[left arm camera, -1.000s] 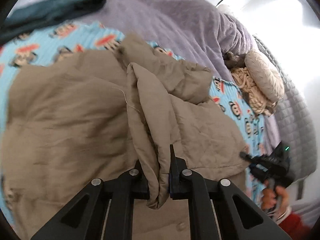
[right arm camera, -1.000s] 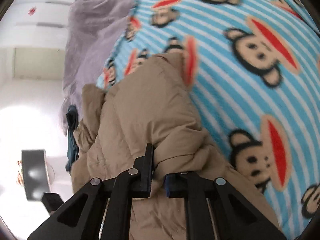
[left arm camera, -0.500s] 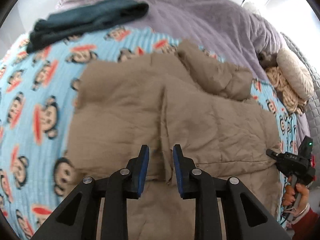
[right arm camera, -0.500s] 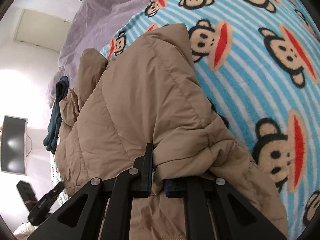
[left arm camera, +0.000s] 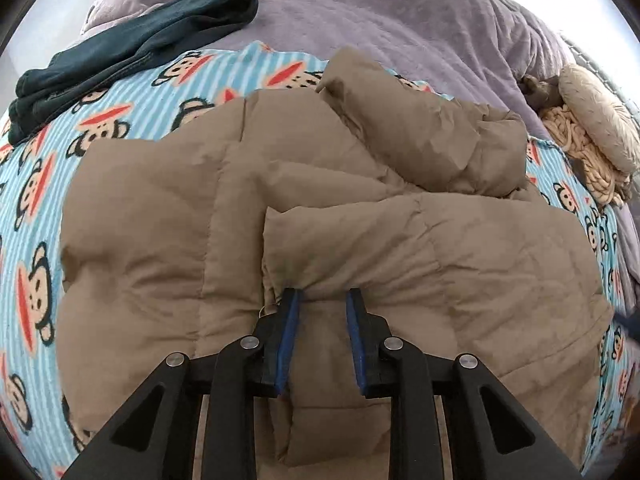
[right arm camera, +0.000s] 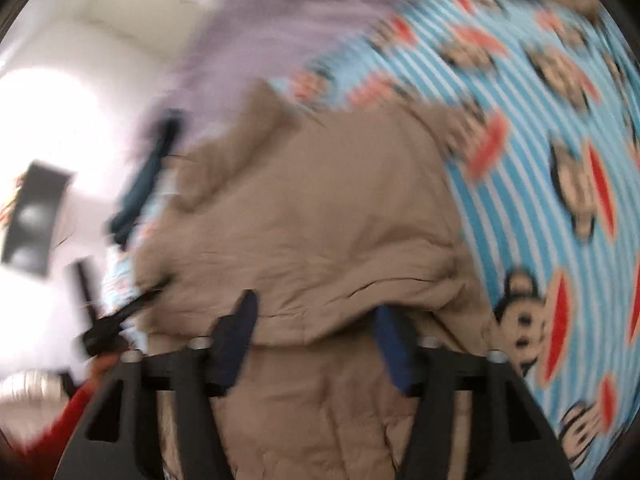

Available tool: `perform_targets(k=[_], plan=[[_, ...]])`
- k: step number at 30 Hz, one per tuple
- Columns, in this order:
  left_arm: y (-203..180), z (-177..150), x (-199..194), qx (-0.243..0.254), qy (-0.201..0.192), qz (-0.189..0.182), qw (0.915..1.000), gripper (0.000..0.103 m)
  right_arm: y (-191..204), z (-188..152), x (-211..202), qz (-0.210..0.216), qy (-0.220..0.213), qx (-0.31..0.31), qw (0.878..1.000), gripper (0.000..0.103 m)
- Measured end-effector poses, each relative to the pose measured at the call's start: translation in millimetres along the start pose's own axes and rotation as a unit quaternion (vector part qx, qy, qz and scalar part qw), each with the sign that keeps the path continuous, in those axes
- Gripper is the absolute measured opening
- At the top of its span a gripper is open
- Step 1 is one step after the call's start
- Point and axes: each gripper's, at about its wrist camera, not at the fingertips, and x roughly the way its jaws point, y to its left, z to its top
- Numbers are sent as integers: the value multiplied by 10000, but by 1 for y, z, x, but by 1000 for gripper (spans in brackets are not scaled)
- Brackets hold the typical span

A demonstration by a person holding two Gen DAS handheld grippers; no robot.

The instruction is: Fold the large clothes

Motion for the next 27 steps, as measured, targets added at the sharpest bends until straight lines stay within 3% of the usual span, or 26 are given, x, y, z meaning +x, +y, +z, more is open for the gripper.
perform_targets(k=[3, 6, 9, 10, 11, 12, 13, 15, 17, 18, 20, 24, 27], plan=[[0, 0, 2, 85, 2, 57, 9999, 27, -16, 17, -21, 50, -489, 179, 9986, 67], [0, 2, 4, 94, 18, 109, 9999, 27, -70, 43, -10, 71, -697, 1385, 9879, 67], [-2, -1, 2, 125, 7, 113, 9999, 27, -120, 59, 28, 426, -434, 2554, 9649, 66], [-3, -1, 2, 141, 13, 113, 9998, 27, -133, 63, 47, 685, -251, 2876, 9550, 56], [-4, -1, 3, 159, 20, 125, 9998, 27, -135, 65, 58, 827, -163, 3022, 9495, 39], [-5, -1, 3, 172, 22, 147, 9997, 27, -133, 70, 66, 1047, -107, 3030, 9471, 15], [-6, -1, 3, 185, 20, 156, 9997, 27, -125, 76, 67, 1069, -126, 2845, 9526, 13], [-7, -2, 4, 218, 6, 171, 9996, 27, -108, 89, 58, 922, -349, 2240, 9696, 10], [-9, -2, 6, 256, -10, 170, 9995, 27, -93, 99, 57, 219, -345, 1564, 9868, 9], [-10, -2, 7, 271, -16, 165, 9995, 27, -91, 101, 59, -69, -282, 1396, 9898, 8], [-14, -2, 10, 300, -16, 140, 9994, 27, -96, 103, 75, -691, -43, 1116, 9913, 8], [-19, -1, 12, 340, 23, 192, 9992, 27, -105, 96, 82, -1067, 3, 1123, 9879, 8], [-17, -1, 11, 299, 15, 146, 9994, 27, -88, 83, 57, -1462, -169, 927, 9848, 8]])
